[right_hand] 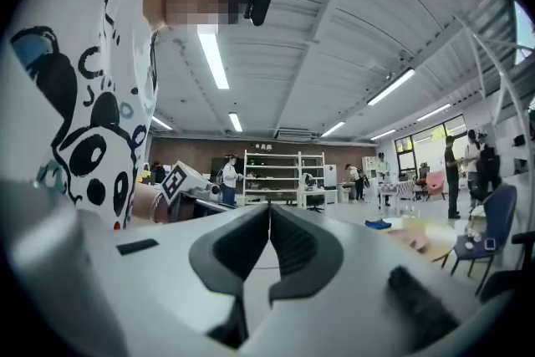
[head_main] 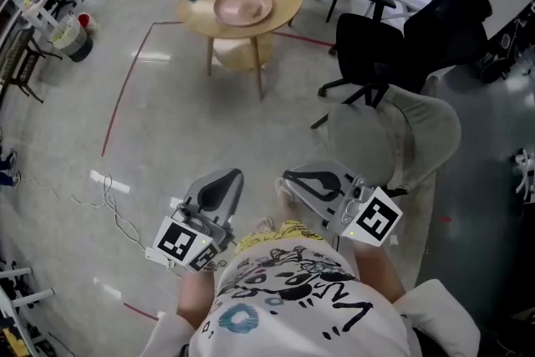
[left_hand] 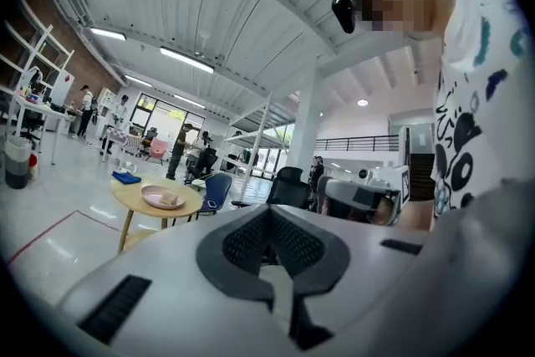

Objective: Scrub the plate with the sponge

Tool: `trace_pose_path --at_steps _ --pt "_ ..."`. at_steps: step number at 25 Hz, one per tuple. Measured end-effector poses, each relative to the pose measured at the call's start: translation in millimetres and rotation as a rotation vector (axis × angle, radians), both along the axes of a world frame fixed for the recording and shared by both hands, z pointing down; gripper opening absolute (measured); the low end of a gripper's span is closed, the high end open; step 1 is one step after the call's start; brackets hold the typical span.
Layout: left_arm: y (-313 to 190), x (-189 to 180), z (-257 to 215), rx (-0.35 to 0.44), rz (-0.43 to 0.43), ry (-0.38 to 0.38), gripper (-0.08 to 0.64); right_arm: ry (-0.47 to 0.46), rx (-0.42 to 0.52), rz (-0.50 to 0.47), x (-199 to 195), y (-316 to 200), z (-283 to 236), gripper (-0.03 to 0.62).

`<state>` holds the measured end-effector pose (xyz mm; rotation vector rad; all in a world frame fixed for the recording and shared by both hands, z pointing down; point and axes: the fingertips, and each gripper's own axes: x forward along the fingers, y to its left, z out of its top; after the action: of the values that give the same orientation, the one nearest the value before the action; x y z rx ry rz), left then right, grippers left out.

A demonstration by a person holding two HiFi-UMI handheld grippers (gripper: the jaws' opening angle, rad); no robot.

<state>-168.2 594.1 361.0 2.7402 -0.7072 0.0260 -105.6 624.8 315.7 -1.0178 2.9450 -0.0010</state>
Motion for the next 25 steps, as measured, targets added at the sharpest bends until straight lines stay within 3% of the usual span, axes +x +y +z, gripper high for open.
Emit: trace_pose_path --at_steps 13,25 --pt "-100 65 -11 0.05 -0.022 -0.018 0.015 0.022 -0.018 0.002 61 -109 2 0.028" --pt "-160 105 -5 0.059 -0.078 -0.054 0.015 0.021 -0.019 -0.001 115 -174 10 0.028"
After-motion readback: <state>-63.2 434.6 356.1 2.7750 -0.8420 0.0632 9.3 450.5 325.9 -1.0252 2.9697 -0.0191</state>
